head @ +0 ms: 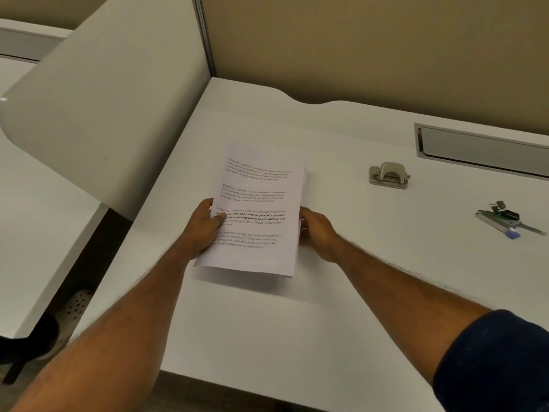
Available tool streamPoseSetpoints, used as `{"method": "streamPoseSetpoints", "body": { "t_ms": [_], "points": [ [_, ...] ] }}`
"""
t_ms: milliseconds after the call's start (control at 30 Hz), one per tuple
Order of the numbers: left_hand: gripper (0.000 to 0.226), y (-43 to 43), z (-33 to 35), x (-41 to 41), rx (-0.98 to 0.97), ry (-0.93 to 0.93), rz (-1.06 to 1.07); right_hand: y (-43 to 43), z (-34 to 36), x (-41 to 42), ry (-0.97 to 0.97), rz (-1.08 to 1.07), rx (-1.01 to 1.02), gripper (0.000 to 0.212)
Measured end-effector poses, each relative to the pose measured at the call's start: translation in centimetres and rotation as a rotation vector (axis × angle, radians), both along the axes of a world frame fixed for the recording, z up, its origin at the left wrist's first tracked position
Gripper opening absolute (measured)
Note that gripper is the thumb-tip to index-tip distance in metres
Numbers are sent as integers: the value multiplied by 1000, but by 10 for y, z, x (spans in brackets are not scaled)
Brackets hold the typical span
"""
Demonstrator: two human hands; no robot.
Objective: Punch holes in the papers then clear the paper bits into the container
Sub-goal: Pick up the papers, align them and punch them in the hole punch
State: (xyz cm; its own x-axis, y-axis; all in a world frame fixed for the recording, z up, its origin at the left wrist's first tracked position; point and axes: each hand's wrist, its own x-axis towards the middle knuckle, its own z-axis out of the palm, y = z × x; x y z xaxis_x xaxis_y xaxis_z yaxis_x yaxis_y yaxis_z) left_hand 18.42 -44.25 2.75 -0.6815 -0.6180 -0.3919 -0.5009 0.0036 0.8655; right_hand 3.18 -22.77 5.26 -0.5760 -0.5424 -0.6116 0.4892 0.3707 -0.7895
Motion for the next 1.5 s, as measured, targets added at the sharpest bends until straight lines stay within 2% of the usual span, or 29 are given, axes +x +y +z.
{"method": "streamPoseSetpoints", "body": {
  "t_ms": [100, 167, 267, 400, 600, 833, 967, 1033, 1200, 1300, 1500],
  "points": [
    [33, 18, 1, -9, 23, 37, -27, 14, 7, -1, -192, -149, -140, 36],
    [32, 30, 2, -17, 25, 62, -50, 25, 10, -6, -283, -221, -226, 44],
    [29, 49, 4, -29, 44, 75, -68, 41, 14, -16, -343, -245, -312, 52],
    [24, 77, 4, -45, 85, 79, -103, 66, 15, -26, -212, -257, -243, 35],
    [28, 117, 10, -75, 160, 76, -160, 109, 8, -44, -33, -364, -184, 32],
    [31, 167, 22, -77, 495, 165, -102, 166, 5, -69, -25, -490, -178, 32],
    [66, 215, 12, -68, 791, 272, 68, 189, 2, -79, -50, -605, -206, 36],
    [70, 247, 9, -70, 858, 306, 206, 197, 1, -80, -67, -664, -223, 38],
    [49, 321, 7, -89, 757, 302, 337, 214, -8, -74, -128, -739, -233, 39],
    [48, 332, 2, -105, 600, 256, 436, 220, -15, -71, -143, -747, -233, 40],
    [46, 305, -12, -108, 413, 148, 365, 236, -25, -82, -139, -681, -221, 41]
  ]
}}
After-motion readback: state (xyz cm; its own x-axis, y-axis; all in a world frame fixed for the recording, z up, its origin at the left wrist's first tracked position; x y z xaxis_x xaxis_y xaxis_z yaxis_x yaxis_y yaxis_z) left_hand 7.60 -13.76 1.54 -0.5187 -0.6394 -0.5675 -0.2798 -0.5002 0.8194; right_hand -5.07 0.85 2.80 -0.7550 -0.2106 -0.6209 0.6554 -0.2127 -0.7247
